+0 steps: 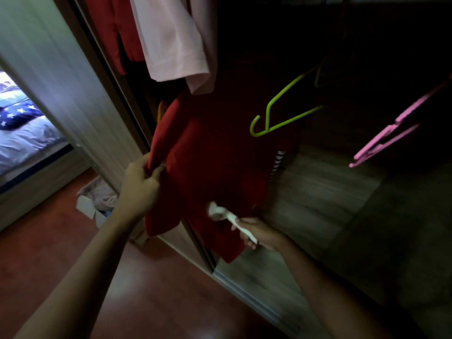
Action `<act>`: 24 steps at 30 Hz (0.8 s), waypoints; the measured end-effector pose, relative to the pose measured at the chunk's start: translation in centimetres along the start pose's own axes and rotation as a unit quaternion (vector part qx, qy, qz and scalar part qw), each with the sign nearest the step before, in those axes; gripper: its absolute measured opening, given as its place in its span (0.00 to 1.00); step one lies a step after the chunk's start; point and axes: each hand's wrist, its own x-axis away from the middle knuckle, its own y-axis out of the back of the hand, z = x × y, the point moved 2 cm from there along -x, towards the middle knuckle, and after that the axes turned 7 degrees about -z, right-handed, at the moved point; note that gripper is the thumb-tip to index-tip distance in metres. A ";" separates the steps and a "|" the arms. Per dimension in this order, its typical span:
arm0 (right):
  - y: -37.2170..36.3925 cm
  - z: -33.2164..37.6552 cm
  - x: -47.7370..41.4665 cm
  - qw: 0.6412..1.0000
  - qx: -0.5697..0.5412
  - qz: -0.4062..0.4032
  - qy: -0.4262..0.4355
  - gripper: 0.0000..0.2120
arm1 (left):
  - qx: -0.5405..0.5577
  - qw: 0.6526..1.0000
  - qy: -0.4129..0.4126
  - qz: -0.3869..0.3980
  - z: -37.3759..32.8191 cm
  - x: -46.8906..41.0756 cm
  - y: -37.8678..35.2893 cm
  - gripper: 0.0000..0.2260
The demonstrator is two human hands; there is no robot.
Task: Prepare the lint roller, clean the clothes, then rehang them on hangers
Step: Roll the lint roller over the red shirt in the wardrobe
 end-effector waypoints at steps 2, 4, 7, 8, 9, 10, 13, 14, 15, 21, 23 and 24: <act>-0.6 -0.7 0.8 0.999 0.038 0.037 -0.013 0.17 | -0.005 1.000 -0.013 0.004 -0.2 -0.1 0.3 0.07; -0.4 -0.9 0.6 0.999 0.031 0.027 -0.012 0.17 | 0.001 1.000 -0.020 0.011 0.0 -0.2 0.7 0.08; 1.0 -0.3 -0.9 0.998 -0.009 -0.069 -0.002 0.18 | 0.003 0.999 -0.025 0.026 0.1 -0.3 1.1 0.09; 1.8 0.1 -1.5 0.993 -0.025 -0.112 0.002 0.18 | 0.005 0.999 -0.030 0.024 0.1 -0.3 1.1 0.08; 2.6 0.7 -2.1 0.987 -0.042 -0.154 0.005 0.18 | 0.009 0.999 -0.032 0.019 0.0 -0.3 1.1 0.09; 3.6 1.3 -2.7 0.979 -0.062 -0.192 0.007 0.17 | 0.016 0.999 -0.031 0.016 -0.1 -0.3 1.1 0.09; 6.9 2.2 -4.7 0.949 -0.126 -0.289 0.009 0.17 | 0.034 0.999 -0.023 0.013 0.1 -0.3 1.2 0.08; 7.9 2.3 -5.4 0.940 -0.145 -0.309 0.006 0.17 | 0.036 0.999 -0.023 0.013 0.3 -0.4 1.3 0.08; 8.8 2.3 -6.0 0.933 -0.158 -0.323 0.000 0.18 | 0.036 0.999 -0.025 0.013 0.3 -0.4 1.3 0.09; 7.7 1.0 -6.8 0.936 -0.166 -0.310 -0.023 0.17 | 0.007 1.000 -0.019 0.016 0.5 -0.7 1.5 0.16; 5.3 -0.4 -6.2 0.956 -0.159 -0.243 -0.044 0.17 | 0.008 1.000 -0.020 0.014 0.3 -0.7 1.4 0.17; 4.0 -1.3 -5.8 0.965 -0.145 -0.209 -0.057 0.17 | 0.012 1.000 -0.023 0.013 0.2 -0.7 1.3 0.17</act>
